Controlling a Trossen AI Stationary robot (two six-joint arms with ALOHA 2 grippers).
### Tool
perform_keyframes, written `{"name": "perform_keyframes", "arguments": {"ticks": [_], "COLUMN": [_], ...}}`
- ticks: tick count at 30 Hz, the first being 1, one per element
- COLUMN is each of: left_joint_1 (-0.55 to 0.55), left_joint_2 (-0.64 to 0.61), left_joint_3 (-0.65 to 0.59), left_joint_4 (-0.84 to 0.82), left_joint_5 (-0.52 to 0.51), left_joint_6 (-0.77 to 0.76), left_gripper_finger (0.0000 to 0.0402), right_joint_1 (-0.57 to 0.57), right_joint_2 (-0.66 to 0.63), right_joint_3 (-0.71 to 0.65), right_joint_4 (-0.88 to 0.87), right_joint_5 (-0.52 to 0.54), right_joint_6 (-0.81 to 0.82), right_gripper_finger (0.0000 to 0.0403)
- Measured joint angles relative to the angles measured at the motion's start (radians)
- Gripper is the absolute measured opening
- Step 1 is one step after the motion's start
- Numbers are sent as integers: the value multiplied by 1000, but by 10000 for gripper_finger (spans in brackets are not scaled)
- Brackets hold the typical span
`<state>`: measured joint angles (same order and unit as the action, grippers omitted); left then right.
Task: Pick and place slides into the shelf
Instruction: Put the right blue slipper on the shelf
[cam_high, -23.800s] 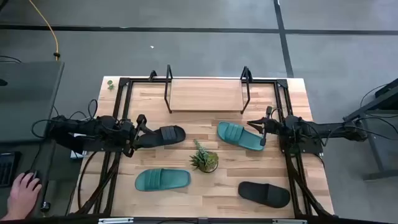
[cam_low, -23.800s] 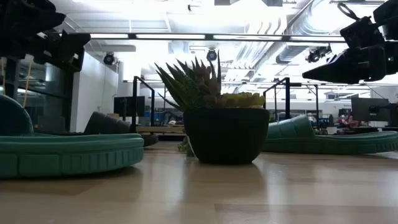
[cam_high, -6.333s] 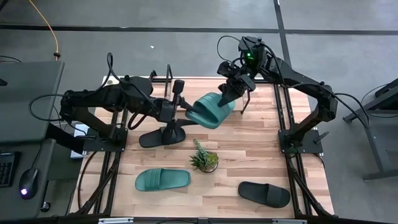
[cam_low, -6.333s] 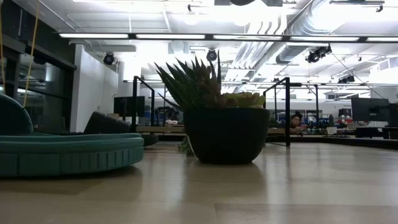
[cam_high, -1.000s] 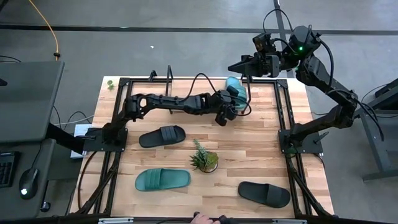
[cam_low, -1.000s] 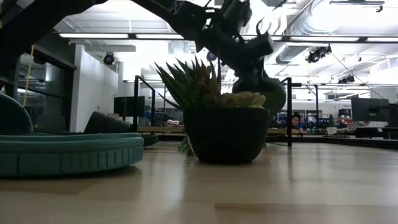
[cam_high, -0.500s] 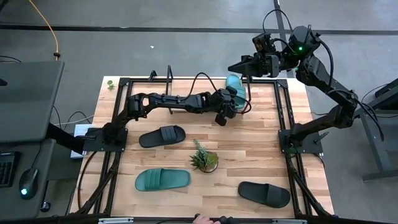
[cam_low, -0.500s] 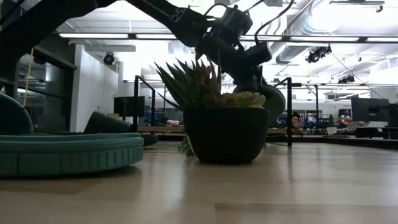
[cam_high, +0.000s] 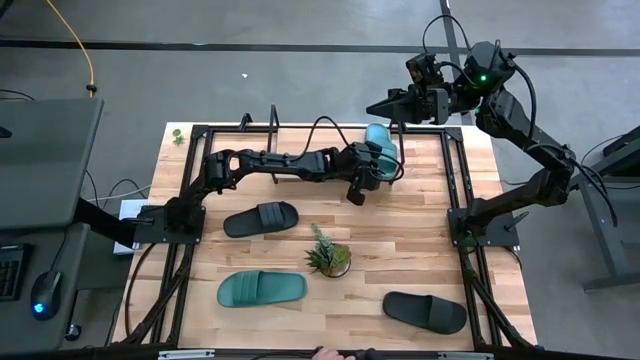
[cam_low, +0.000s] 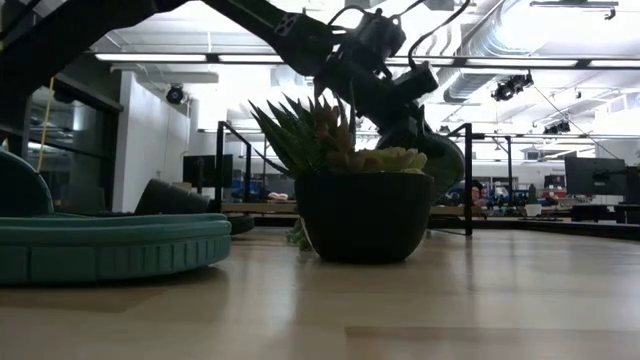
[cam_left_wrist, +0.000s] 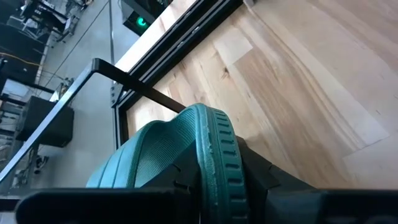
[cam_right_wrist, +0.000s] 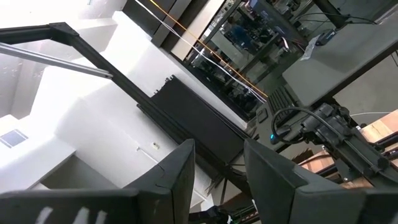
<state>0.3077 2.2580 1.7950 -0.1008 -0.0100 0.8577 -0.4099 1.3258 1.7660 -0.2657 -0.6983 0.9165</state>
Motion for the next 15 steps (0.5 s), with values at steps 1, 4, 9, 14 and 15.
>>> {"name": "perform_keyframes", "arguments": {"ticks": [1, 4, 9, 14, 15], "left_joint_1": [0, 0, 0, 0, 0], "left_joint_2": [2, 5, 5, 6, 6], "left_joint_3": [0, 0, 0, 0, 0], "left_joint_4": [0, -4, -5, -5, -6], "left_joint_5": [2, 2, 7, -29, -40], "left_joint_6": [0, 0, -13, -76, -94], "left_gripper_finger": [57, 74, 143, 231, 248], "right_joint_1": [0, 0, 0, 0, 0], "right_joint_2": [0, 0, 0, 0, 0], "right_joint_3": [0, 0, 0, 0, 0], "right_joint_4": [0, 0, 0, 0, 0], "right_joint_5": [0, 0, 0, 0, 0], "right_joint_6": [0, 0, 0, 0, 0], "right_gripper_finger": [131, 131, 131, 131, 131]}}
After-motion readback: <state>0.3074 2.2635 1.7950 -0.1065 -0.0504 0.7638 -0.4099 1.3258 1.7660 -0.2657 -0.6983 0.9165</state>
